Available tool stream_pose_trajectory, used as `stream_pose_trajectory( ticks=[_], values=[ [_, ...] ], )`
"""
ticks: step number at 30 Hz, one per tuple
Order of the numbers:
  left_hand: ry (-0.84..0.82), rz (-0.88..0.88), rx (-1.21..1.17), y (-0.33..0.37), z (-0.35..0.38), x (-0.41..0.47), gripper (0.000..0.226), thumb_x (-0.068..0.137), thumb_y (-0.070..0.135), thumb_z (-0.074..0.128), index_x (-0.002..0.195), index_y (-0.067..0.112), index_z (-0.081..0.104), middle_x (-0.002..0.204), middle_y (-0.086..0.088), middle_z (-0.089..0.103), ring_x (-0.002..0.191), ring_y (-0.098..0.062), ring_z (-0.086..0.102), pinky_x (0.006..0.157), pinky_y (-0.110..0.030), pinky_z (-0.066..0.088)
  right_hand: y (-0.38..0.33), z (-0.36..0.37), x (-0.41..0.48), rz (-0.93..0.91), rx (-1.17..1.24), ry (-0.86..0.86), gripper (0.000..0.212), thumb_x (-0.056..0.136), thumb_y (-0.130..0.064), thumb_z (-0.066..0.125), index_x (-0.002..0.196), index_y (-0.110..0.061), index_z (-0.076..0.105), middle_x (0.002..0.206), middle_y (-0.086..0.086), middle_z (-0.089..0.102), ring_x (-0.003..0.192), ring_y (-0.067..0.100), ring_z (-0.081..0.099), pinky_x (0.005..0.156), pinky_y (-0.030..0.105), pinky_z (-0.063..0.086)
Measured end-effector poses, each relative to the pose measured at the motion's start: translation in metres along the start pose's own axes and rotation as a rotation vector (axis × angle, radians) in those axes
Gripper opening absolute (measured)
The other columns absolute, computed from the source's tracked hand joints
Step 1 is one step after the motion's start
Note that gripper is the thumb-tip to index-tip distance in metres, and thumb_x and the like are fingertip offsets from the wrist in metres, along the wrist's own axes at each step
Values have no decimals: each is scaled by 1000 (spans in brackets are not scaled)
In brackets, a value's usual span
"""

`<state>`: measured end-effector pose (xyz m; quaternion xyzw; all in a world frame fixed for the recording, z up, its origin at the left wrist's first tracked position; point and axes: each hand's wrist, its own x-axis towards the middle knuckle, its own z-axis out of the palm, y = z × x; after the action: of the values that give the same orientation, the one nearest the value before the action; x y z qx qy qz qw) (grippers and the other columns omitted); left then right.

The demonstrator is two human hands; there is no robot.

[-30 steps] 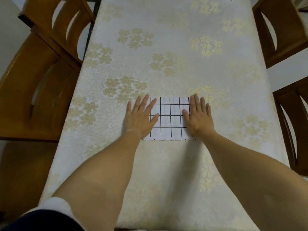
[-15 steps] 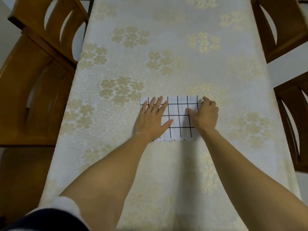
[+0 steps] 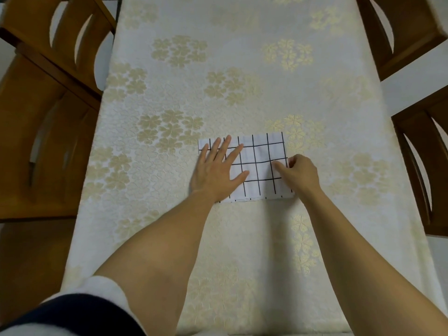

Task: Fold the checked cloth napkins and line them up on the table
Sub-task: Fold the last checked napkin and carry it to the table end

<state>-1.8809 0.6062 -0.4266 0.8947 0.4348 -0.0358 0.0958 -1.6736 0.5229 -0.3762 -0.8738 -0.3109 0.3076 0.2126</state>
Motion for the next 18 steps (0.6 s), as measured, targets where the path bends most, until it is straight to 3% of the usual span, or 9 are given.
stream_pose_trajectory(
  ticks=[3, 7, 12, 18],
  values=[
    [1, -3, -16, -2, 0, 1, 81, 95, 79, 9, 162, 36, -7, 169, 4, -17, 156, -18, -15, 126, -47, -6, -3, -6, -4, 56, 246, -66, 25, 89, -31, 72, 94, -13, 56, 81, 0, 58, 71, 18, 55, 59, 31, 46],
    [33, -4, -11, -2, 3, 1, 76, 99, 73, 9, 162, 34, -5, 170, 3, -13, 157, -18, -12, 127, -46, -5, -4, -11, -16, -80, 59, -54, 21, 93, -27, 65, 99, -8, 69, 86, 11, 74, 81, 33, 69, 73, 44, 57],
    [64, -7, -19, -2, 7, 2, 72, 100, 69, 11, 163, 34, -2, 171, 3, -9, 157, -18, -7, 127, -45, -2, -19, -2, -43, -290, -37, 193, 28, 103, -27, 52, 120, -12, 68, 80, -1, 67, 71, 19, 65, 68, 40, 57],
    [78, -9, -2, -2, 8, 2, 73, 100, 69, 13, 163, 35, 0, 171, 3, -5, 158, -19, -4, 127, -45, 0, -33, 12, -52, -357, 12, 192, 37, 106, -23, 45, 140, -14, 57, 84, -2, 65, 71, 14, 60, 68, 31, 52]
  ],
)
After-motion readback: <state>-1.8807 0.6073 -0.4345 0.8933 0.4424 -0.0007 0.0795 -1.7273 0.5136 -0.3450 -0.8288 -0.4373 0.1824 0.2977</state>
